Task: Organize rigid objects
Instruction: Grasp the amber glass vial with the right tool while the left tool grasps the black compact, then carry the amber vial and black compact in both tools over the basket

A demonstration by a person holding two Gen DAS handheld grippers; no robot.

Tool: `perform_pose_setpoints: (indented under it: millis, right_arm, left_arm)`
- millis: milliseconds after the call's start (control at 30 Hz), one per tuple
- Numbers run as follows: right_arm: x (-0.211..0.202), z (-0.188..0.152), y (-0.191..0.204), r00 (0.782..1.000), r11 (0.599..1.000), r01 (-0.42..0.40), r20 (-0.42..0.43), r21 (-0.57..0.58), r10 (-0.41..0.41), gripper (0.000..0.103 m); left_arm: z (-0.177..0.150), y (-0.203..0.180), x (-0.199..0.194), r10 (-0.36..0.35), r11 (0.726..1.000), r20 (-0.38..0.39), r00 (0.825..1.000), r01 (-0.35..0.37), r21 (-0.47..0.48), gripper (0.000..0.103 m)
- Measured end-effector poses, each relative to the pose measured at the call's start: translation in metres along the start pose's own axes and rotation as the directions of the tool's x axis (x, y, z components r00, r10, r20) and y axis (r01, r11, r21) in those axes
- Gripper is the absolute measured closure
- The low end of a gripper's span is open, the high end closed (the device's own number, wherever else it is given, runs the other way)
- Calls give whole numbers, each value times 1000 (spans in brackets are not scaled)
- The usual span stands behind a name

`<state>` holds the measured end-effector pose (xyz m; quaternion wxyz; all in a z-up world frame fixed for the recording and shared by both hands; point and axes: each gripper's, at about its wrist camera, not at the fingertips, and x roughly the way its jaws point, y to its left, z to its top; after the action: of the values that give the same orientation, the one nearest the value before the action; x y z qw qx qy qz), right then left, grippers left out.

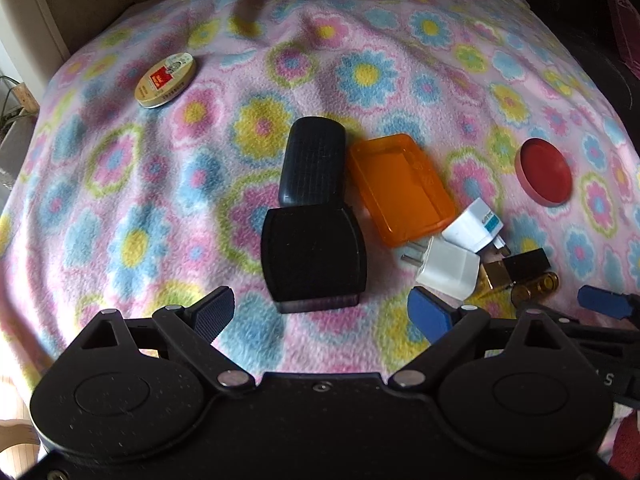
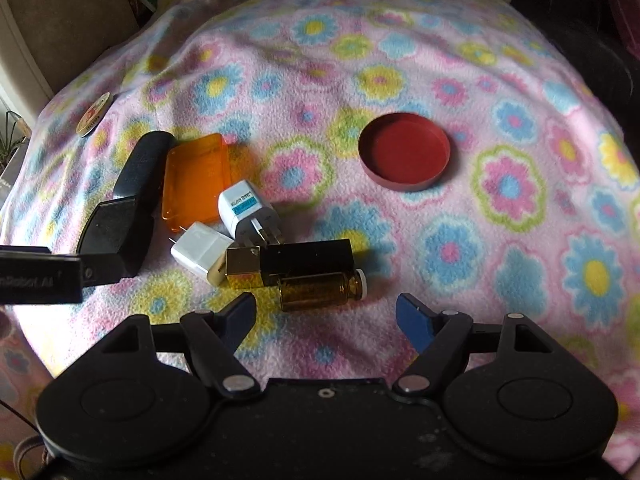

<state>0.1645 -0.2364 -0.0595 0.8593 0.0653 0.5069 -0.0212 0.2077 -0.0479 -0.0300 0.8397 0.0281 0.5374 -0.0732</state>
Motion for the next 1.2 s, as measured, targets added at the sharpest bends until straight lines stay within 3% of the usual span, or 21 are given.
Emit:
perform_pose_setpoints:
  millis: [100, 267, 367, 433, 467, 500, 933, 1200]
  right_arm:
    - [5, 3, -2, 1000, 1000, -6, 0, 6, 6, 29]
    - [15, 7, -3, 999, 1000, -21, -30, 9, 21, 52]
    - [16, 6, -1, 999, 1000, -26, -26, -2, 25, 52]
    - [15, 5, 0, 999, 1000, -25, -20, -8, 25, 52]
    - [15, 5, 0, 999, 1000, -27, -19, -6, 27, 52]
    - [14, 4, -1, 999, 1000, -26, -18, -1, 26, 52]
    - [-21, -9, -3, 1000, 997, -20, -5, 76, 20, 52]
    - [-66, -59, 14, 998, 992, -45, -29, 121, 49, 52]
  left_arm:
    - [2, -2, 11, 6, 1000, -16, 1000, -6, 1, 12]
    - [2, 1, 24, 13, 1000, -41, 999, -14, -18, 12]
    - [3, 5, 29, 3, 999, -56, 998, -5, -33, 13]
    - [4, 7, 31, -11, 999, -57, 998, 9, -41, 22]
    - [5, 9, 31, -19, 999, -58, 998, 16, -40, 38]
    - [5, 9, 31, -19, 999, -58, 998, 16, -38, 46]
    - [-23, 18, -17, -51, 998, -54, 997, 49, -38, 46]
    - [-69, 18, -62, -53, 999, -43, 998, 53, -5, 46]
